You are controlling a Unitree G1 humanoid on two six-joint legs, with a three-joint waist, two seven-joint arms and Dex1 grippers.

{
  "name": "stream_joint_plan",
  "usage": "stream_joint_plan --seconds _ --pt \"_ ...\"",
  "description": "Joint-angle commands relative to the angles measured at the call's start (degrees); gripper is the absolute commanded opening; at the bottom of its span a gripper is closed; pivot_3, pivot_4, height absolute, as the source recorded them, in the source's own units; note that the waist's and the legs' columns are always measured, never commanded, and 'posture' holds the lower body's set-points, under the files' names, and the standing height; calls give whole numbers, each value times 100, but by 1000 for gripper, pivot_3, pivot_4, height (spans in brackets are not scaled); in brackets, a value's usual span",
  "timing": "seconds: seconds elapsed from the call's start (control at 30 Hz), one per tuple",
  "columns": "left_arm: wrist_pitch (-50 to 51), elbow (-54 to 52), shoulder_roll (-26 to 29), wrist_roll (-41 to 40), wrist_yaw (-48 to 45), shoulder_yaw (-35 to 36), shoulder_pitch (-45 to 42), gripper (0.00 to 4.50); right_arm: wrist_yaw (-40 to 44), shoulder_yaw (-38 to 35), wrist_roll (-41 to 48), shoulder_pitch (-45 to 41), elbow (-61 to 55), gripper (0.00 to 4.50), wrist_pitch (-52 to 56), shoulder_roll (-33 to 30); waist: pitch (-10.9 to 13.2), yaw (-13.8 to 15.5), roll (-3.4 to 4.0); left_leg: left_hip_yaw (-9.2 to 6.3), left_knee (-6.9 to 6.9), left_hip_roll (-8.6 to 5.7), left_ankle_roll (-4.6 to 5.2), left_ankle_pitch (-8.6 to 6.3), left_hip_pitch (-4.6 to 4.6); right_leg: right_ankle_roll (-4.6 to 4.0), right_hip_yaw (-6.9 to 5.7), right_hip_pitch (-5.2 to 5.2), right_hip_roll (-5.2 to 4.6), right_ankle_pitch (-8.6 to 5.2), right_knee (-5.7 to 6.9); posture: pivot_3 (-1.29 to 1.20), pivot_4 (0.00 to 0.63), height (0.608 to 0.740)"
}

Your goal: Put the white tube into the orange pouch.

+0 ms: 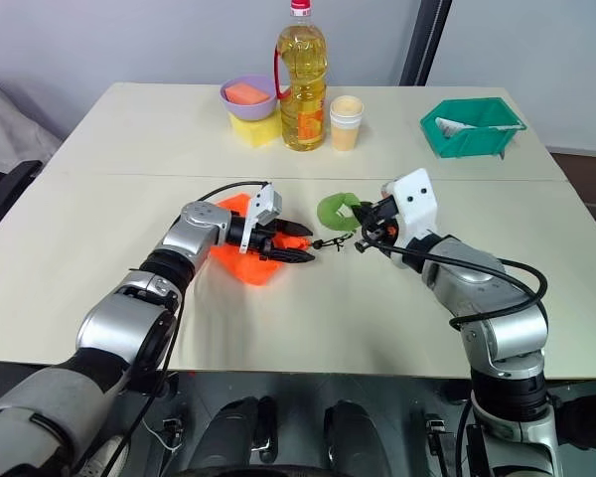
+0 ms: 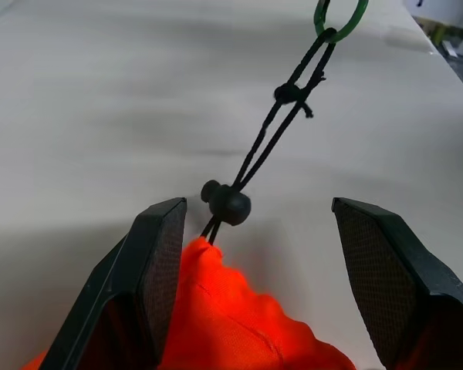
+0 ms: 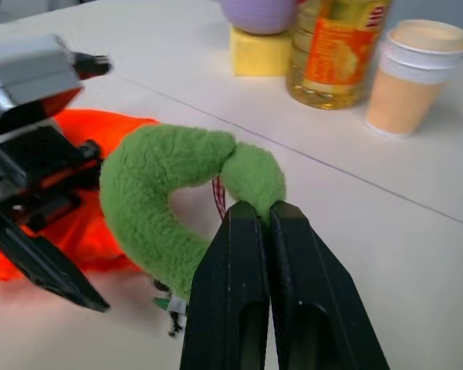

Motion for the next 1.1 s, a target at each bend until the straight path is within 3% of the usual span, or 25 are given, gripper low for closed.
stream_joint_plan --seconds 0.03,1.1 --pt "-85 21 -50 -30 -22 156 -175 3248 -87 -211 -16 14 -20 0 -190 -38 0 -1 0 0 1 0 0 0 0 0 0 0 0 0 0 0 150 737" --pt "-286 690 -269 201 110 319 -497 3248 -142 -52 51 125 -140 0 -327 0 0 -2 0 0 12 0 1 0 -1 0 0 2 1 0 8 0 150 737"
